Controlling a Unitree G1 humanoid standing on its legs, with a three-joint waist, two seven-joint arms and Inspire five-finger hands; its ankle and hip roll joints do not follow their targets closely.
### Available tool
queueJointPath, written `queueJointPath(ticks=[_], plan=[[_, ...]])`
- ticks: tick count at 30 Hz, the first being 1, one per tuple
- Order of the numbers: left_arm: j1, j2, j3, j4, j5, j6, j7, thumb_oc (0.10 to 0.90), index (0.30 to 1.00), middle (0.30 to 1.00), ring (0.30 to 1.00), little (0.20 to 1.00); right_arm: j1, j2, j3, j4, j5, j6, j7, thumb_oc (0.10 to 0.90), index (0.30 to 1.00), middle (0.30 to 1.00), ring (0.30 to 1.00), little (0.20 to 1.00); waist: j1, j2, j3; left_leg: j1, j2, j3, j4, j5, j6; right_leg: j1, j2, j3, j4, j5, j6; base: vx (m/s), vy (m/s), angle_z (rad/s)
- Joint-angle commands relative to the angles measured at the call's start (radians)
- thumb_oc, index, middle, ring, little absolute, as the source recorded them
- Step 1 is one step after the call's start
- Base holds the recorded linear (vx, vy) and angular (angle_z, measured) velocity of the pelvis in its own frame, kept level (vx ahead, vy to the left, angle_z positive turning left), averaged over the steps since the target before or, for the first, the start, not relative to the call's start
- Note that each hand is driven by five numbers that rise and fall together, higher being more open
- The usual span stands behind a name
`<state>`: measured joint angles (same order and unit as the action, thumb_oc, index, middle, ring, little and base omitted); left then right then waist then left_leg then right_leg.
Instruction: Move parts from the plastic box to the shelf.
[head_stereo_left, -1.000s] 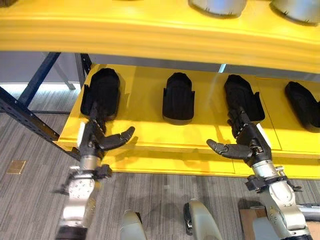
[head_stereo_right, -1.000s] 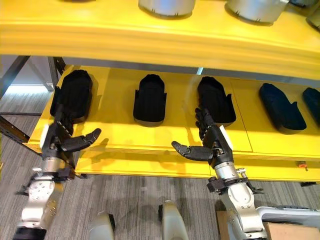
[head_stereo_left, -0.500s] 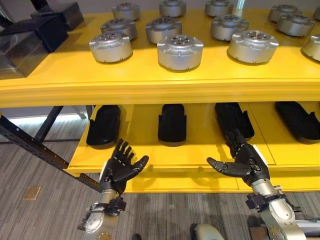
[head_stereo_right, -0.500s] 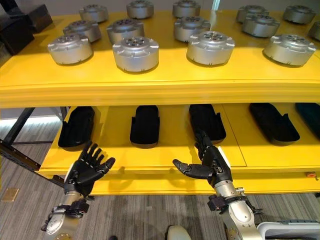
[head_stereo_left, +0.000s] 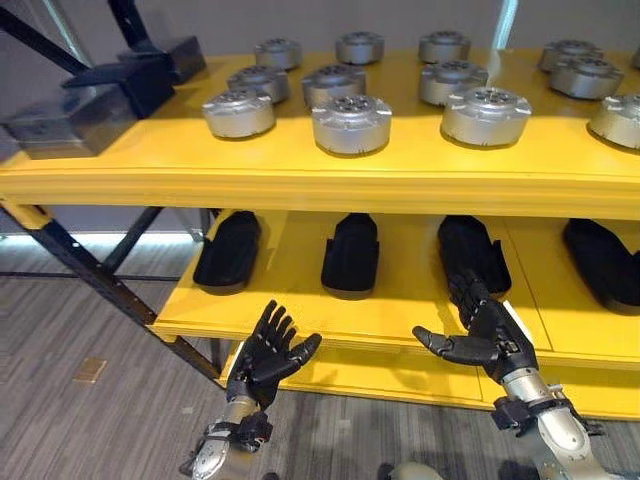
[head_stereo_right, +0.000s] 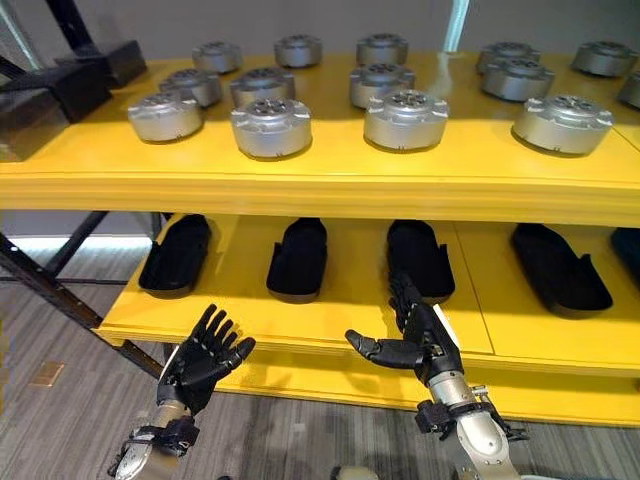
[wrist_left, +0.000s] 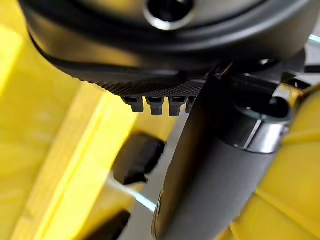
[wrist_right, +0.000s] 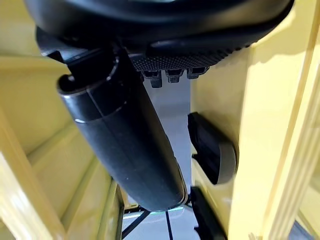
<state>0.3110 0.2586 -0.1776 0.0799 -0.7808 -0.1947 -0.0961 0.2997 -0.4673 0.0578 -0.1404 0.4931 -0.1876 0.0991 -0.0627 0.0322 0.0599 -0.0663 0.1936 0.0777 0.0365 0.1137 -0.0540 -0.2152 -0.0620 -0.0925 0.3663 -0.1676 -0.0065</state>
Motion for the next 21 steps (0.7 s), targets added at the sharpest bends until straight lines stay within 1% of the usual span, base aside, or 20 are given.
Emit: queueJointPath(ticks=[1,3,4,5,7,8,9,10,11,13,14,21], plan=[[-0.058,0.051,0.034,-0.082,0.009,-0.076,-0.037,0.9,1.0,1.0,1.0,1.0,-0.045,0.02,-0.055,-0.052,0.021,-0.104,0.004,0.9,1.0,1.0,1.0,1.0,-0.028,-0.019,-0.024,-0.01,0.004,0.017,-0.043,0.008,-0.036,0.206,-0.051,-0.01,-0.319,0.151,0.099,0.07,0.198,0.24],[-0.058,0.051,0.026,-0.06,0.027,-0.078,-0.025,0.9,1.0,1.0,1.0,1.0,-0.041,0.033,-0.04,-0.02,0.018,-0.096,-0.004,0.9,1.0,1.0,1.0,1.0,-0.028,-0.019,-0.036,0.01,-0.017,0.024,-0.078,0.001,-0.028,0.208,-0.072,-0.003,-0.339,0.173,0.117,0.07,0.207,0.07],[-0.058,0.051,0.021,-0.048,0.041,-0.076,-0.019,0.9,1.0,1.0,1.0,1.0,-0.034,0.038,-0.035,-0.01,-0.008,-0.09,-0.012,0.9,1.0,1.0,1.0,1.0,-0.029,-0.018,-0.042,0.021,-0.029,0.034,-0.104,0.004,-0.024,0.207,-0.085,-0.003,-0.348,0.184,0.127,0.04,0.213,-0.16],[-0.058,0.053,0.023,-0.047,0.053,-0.076,-0.013,0.9,1.0,1.0,1.0,1.0,-0.03,0.042,-0.029,-0.002,-0.025,-0.085,-0.02,0.9,1.0,1.0,1.0,1.0,-0.027,-0.02,-0.047,0.026,-0.041,0.037,-0.121,0.003,-0.02,0.203,-0.096,-0.001,-0.353,0.193,0.135,0.03,0.209,-0.16],[-0.056,0.056,0.027,-0.046,0.079,-0.078,-0.005,0.9,1.0,1.0,1.0,1.0,-0.035,0.052,-0.022,0.027,-0.024,-0.078,-0.023,0.9,1.0,1.0,1.0,1.0,-0.023,-0.027,-0.056,0.028,-0.061,0.047,-0.124,-0.016,-0.011,0.2,-0.116,0.003,-0.363,0.207,0.15,0.02,0.187,-0.15],[-0.071,0.055,0.032,-0.025,0.096,-0.084,0.014,0.9,1.0,1.0,1.0,1.0,-0.061,0.061,-0.004,0.055,-0.052,-0.072,-0.038,0.9,1.0,1.0,1.0,1.0,-0.015,-0.037,-0.061,0.031,-0.079,0.053,-0.124,-0.034,0.002,0.193,-0.138,0.013,-0.367,0.221,0.166,0.01,0.141,-0.2],[-0.072,0.055,0.032,-0.024,0.096,-0.084,0.014,0.9,1.0,1.0,1.0,1.0,-0.062,0.061,-0.004,0.056,-0.052,-0.073,-0.039,0.9,1.0,1.0,1.0,1.0,-0.014,-0.038,-0.06,0.031,-0.08,0.055,-0.124,-0.034,0.002,0.192,-0.138,0.014,-0.367,0.221,0.166,0.01,0.142,-0.2],[-0.085,0.053,0.036,-0.005,0.1,-0.088,0.027,0.9,1.0,1.0,1.0,1.0,-0.082,0.069,0.016,0.086,-0.043,-0.068,-0.045,0.9,1.0,1.0,1.0,1.0,-0.009,-0.048,-0.065,0.035,-0.085,0.064,-0.124,-0.039,0.004,0.193,-0.147,0.021,-0.377,0.235,0.173,0.01,0.051,-0.15],[-0.085,0.053,0.036,-0.005,0.1,-0.088,0.027,0.9,1.0,1.0,1.0,1.0,-0.083,0.07,0.016,0.087,-0.042,-0.068,-0.045,0.9,1.0,1.0,1.0,1.0,-0.008,-0.048,-0.064,0.035,-0.085,0.065,-0.124,-0.039,0.004,0.194,-0.148,0.022,-0.378,0.235,0.174,0.02,0.066,-0.16],[-0.094,0.062,0.038,-0.004,0.133,-0.09,0.035,0.9,1.0,1.0,1.0,1.0,-0.095,0.071,0.031,0.092,-0.058,-0.065,-0.053,0.9,1.0,1.0,1.0,1.0,-0.002,-0.056,-0.069,0.04,-0.088,0.069,-0.124,-0.046,0.008,0.197,-0.151,0.024,-0.389,0.24,0.177,0.03,0.044,-0.13],[-0.098,0.066,0.042,0.001,0.152,-0.094,0.045,0.9,1.0,1.0,1.0,1.0,-0.106,0.077,0.044,0.101,-0.043,-0.063,-0.053,0.9,1.0,1.0,1.0,1.0,0.002,-0.062,-0.072,0.043,-0.089,0.072,-0.124,-0.048,0.009,0.202,-0.153,0.022,-0.396,0.245,0.178,0.02,0.034,-0.13],[-0.115,0.067,0.055,0.023,0.19,-0.096,0.075,0.9,1.0,1.0,1.0,1.0,-0.118,0.091,0.054,0.115,-0.015,-0.061,-0.063,0.9,1.0,1.0,1.0,1.0,-0.003,-0.075,-0.081,0.043,-0.085,0.077,-0.124,-0.052,0.004,0.209,-0.153,0.016,-0.417,0.256,0.181,0.0,0.005,-0.03]])
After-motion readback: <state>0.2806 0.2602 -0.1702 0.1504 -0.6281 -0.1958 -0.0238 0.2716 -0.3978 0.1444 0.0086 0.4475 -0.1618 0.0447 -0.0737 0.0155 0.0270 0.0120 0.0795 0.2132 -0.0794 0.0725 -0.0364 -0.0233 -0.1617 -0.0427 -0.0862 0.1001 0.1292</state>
